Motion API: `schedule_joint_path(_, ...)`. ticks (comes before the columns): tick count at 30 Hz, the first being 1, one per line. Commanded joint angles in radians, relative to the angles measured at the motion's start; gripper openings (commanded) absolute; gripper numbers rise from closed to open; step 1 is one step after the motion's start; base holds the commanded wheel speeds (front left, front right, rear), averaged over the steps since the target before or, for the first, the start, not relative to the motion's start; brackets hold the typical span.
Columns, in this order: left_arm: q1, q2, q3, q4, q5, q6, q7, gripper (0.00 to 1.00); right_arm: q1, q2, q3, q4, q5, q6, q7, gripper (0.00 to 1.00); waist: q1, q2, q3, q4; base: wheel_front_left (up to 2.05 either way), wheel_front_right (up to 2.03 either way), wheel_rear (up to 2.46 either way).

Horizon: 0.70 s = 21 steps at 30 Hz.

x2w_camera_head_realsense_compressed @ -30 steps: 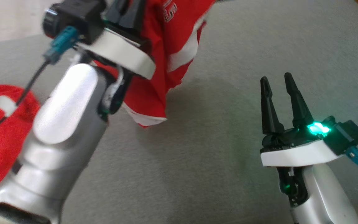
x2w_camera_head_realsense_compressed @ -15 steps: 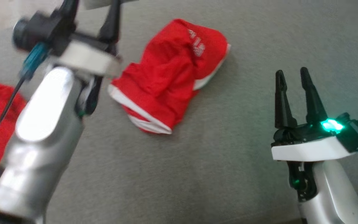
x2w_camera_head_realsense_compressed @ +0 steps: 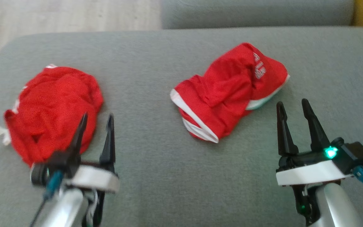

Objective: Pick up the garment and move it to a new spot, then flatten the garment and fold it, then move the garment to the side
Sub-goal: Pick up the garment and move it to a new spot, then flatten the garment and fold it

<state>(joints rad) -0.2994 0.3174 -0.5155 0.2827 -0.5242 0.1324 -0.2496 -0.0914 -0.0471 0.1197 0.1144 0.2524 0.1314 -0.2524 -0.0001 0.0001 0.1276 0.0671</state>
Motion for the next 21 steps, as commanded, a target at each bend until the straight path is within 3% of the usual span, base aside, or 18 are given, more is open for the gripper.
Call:
schedule_joint_path(1, -0.002, 0.009, 0.059, -0.045, 0.004, 0.019, -0.011, 1.00, -0.006, -0.003, 0.021, -0.025, -0.008, -0.001, -0.009, 1.00, 0.0001, -0.0001, -0.039, 0.043, 0.00, 0.00, 0.00)
schedule_joint_path(7, 0.144, -0.073, 0.131, -0.126, 0.076, 0.025, -0.012, 1.00, 0.013, -0.003, 0.013, 0.001, -0.031, -0.001, -0.009, 1.00, 0.0001, -0.0001, -0.054, 0.088, 0.00, 0.00, 0.00)
schedule_joint_path(13, 0.148, -0.129, 0.150, -0.112, 0.134, -0.033, -0.012, 1.00, -0.055, -0.003, 0.075, 0.060, -0.104, -0.001, -0.005, 1.00, 0.0001, -0.0001, -0.035, 0.137, 0.00, 0.00, 0.00)
schedule_joint_path(21, 0.120, -0.214, 0.180, -0.124, 0.186, -0.121, -0.012, 1.00, -0.311, -0.003, 0.194, 0.289, -0.192, -0.001, 0.169, 1.00, 0.0001, -0.0001, 0.029, 0.222, 0.00, 0.00, 0.00)
